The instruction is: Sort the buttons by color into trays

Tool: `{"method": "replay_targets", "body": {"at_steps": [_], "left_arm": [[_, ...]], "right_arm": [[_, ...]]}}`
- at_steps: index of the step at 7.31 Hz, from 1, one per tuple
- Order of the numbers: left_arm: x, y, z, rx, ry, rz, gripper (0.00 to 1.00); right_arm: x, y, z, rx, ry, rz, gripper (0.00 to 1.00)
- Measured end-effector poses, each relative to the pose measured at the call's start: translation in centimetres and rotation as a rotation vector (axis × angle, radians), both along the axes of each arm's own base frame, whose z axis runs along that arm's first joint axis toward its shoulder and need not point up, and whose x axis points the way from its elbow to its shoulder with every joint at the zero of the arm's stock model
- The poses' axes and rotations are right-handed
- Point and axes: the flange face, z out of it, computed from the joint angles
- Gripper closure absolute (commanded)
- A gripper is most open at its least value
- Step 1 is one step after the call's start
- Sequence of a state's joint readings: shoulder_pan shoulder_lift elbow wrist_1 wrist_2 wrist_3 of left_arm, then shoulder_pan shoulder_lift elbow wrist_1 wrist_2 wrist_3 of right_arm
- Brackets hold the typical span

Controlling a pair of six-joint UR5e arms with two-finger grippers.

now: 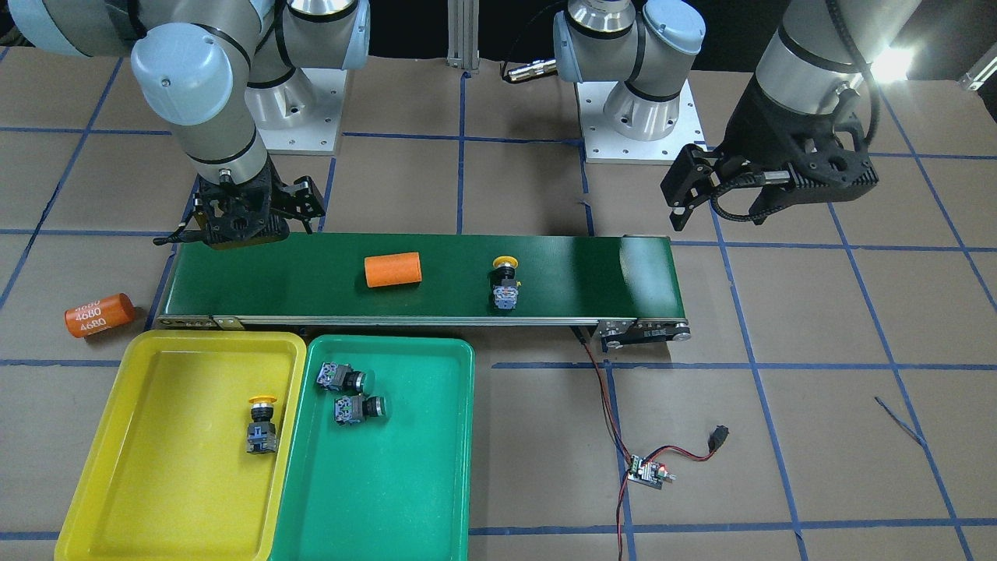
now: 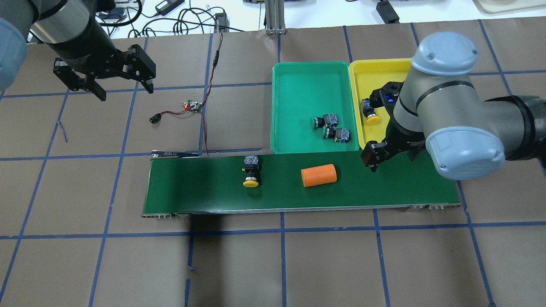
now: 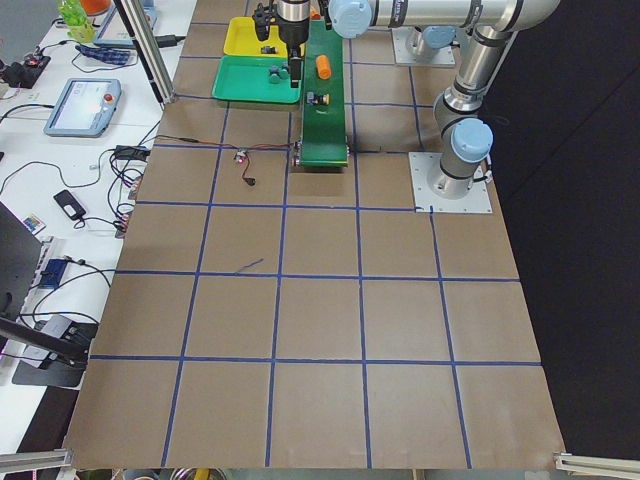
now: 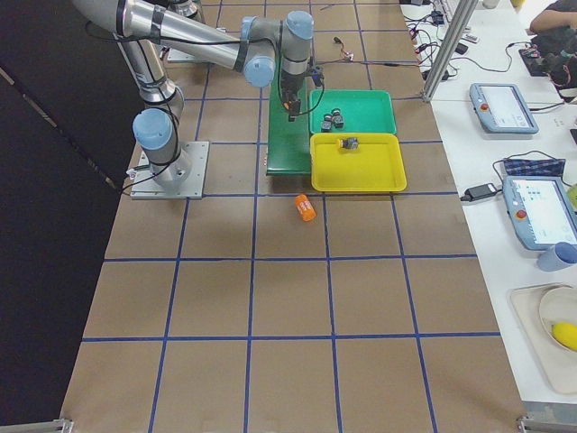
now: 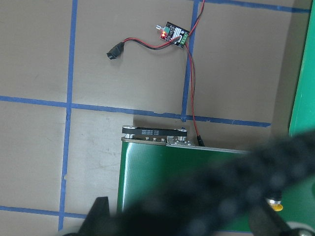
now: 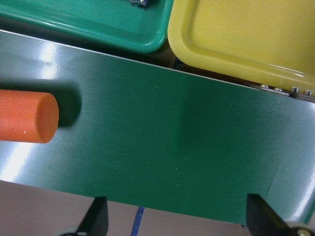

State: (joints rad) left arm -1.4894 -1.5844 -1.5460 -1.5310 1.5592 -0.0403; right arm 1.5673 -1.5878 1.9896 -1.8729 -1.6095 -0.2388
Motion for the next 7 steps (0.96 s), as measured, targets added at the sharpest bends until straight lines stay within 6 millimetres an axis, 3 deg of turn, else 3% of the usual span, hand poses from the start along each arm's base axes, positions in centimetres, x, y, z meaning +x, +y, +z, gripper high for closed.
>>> {"method": "replay_targets", "body": {"at_steps": [7], "left_arm": [[0.42, -0.24, 0.15, -0.004, -0.003, 0.007, 0.00]], "right_arm": [[0.06, -0.41, -0.24, -0.010, -0.002, -0.010, 0.00]]}}
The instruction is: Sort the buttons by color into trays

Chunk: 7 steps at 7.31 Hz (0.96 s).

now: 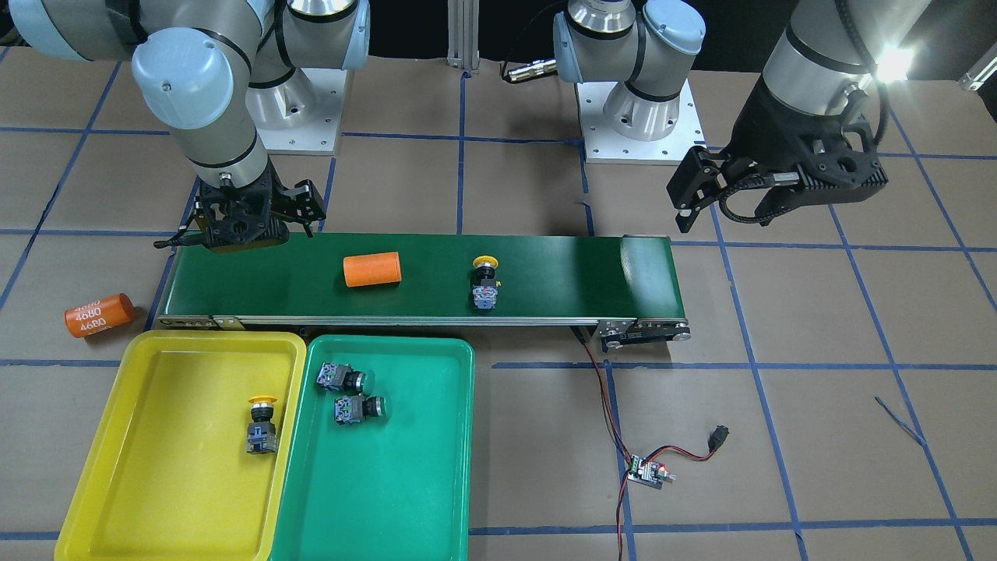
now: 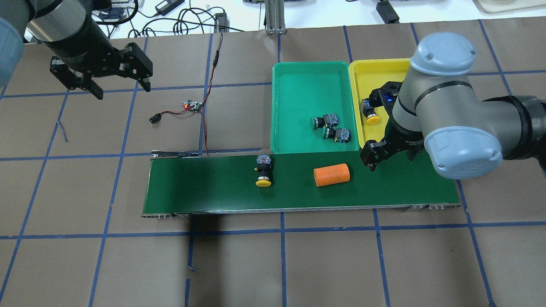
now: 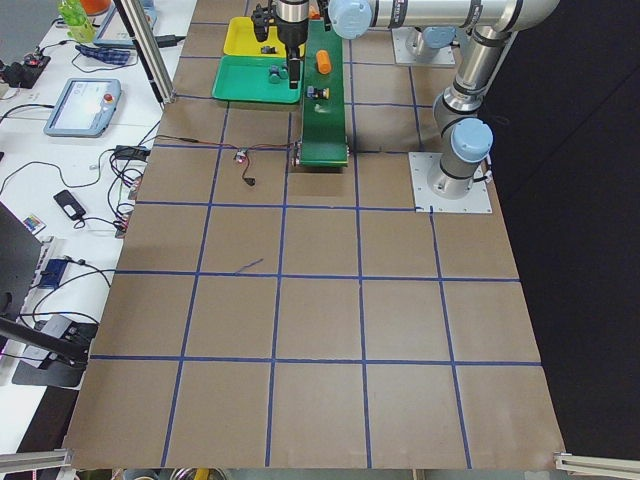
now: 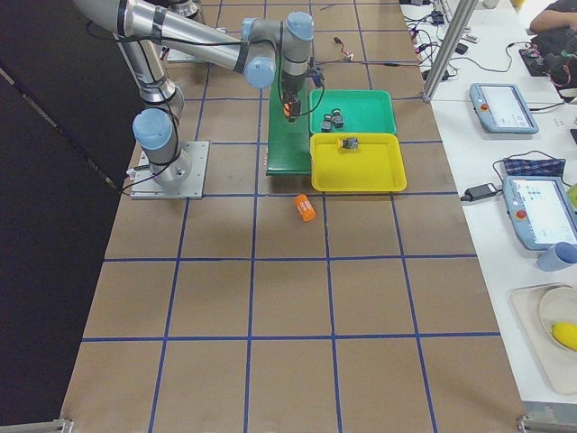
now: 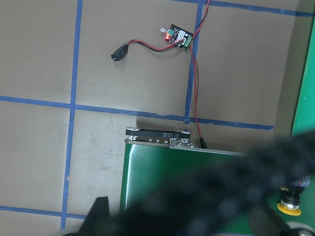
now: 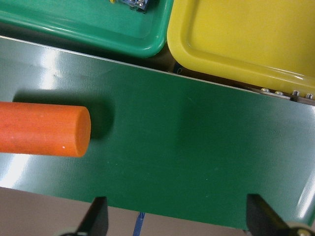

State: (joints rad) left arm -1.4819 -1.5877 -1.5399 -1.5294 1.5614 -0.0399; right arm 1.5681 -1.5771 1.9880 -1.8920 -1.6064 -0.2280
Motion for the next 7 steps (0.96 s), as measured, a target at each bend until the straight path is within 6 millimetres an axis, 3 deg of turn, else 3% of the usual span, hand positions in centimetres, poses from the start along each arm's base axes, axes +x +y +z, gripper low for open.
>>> {"method": "replay_targets", "body": {"at_steps": [7], "left_arm": [[0.3, -0.8, 0.0, -0.014, 0.001, 0.005, 0.00]], "right_arm": [[0.0, -1.4, -0.5, -0.027, 0.000, -0.001, 0.00]]}}
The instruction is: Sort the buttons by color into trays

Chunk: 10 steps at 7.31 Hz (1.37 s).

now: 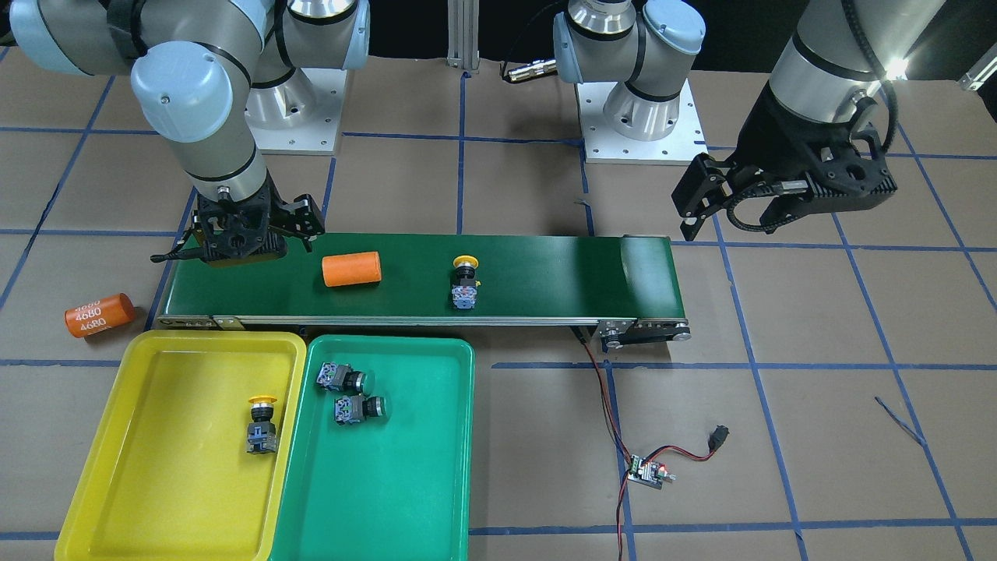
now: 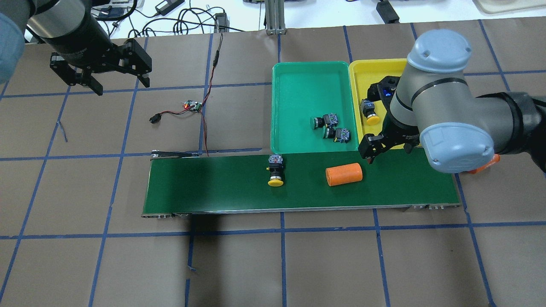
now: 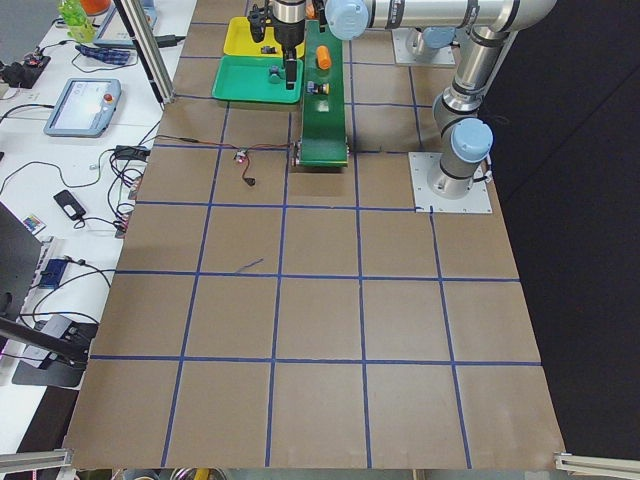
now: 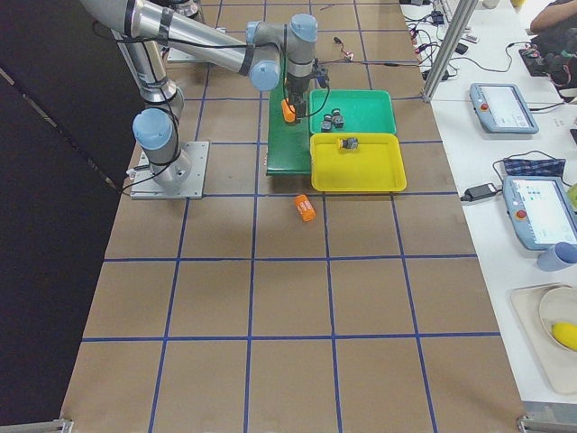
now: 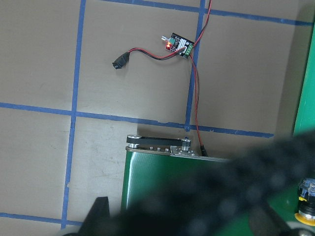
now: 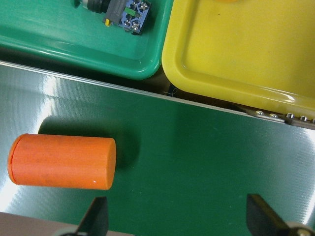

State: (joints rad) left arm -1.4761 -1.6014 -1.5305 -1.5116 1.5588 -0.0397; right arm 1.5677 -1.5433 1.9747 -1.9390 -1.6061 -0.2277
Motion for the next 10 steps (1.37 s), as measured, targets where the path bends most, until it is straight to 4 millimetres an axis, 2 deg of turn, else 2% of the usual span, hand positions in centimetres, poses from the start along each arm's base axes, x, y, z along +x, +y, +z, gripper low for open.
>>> {"method": "replay_targets", "body": {"at_steps": [4, 7, 10], "left_arm": [[0.02, -0.02, 0.03, -0.001, 0.001, 0.001, 0.00], [0.00, -0.02, 0.01, -0.001, 0.003, 0.000, 0.00], [0.00, -0.02, 0.05, -0.002, 0.002, 0.000, 0.00]], "right_arm": [[0.06, -0.02, -0.01, -0.003, -0.006, -0.004, 0.00], [0.38, -0.09, 0.11, -0.017, -0.025, -0.119, 0.00], [0.41, 0.03, -0.17, -0.012, -0.026, -0.141, 0.00]]}}
